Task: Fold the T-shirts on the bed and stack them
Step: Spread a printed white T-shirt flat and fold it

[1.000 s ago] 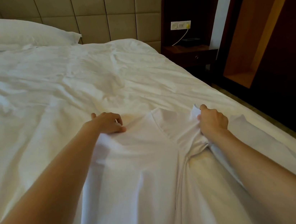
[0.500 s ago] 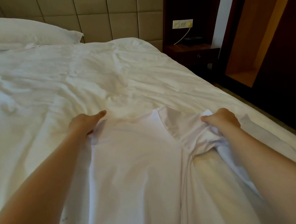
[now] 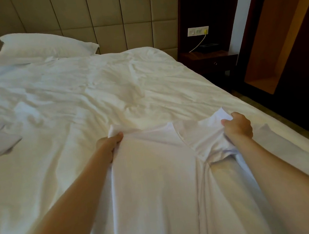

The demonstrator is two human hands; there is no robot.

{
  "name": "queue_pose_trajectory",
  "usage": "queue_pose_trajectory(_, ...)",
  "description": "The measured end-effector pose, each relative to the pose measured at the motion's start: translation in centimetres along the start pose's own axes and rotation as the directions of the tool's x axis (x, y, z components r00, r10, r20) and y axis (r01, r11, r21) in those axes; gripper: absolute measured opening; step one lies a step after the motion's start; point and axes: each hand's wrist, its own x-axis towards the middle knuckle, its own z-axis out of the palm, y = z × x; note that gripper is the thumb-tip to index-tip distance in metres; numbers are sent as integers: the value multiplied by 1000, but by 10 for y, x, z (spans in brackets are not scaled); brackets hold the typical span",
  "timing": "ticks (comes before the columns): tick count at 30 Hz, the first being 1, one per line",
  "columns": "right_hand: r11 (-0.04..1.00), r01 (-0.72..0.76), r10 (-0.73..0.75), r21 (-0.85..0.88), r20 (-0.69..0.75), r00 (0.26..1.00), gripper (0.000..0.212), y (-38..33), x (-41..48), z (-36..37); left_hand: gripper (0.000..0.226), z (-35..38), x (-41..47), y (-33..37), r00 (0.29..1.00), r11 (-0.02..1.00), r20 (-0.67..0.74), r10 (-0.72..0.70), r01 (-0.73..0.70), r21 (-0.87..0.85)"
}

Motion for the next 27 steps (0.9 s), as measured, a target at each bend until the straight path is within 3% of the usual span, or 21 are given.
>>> queue_pose_trajectory(6,994,95,-94,55,-19,995,14,-29,-6,30,41,-34,19,27,987,991,-112,112,-119,-53)
queue_pose_trajectory(11,980,183,-183,71,-12,983,10,-54,0,65,41,-54,46,47,957,976,-194,216,-218,7)
queue_pose_trajectory(17,994,87,-89,70,22,996,23,-45,2,96,45,-58,67,20,968,982,-181,176,-160,100)
queue_pose_trajectory(20,994,23,-33,106,99,995,30,-41,10,93,45,-62,64,9,982,990,-139,131,-122,68)
queue_pose_trajectory(24,984,-117,79,134,259,963,49,-43,7,72,53,-75,51,-3,999,994,0,42,-42,-106)
queue_pose_trajectory(27,948,-273,150,162,530,835,52,-47,-8,47,51,-79,32,-11,996,995,90,0,9,-101)
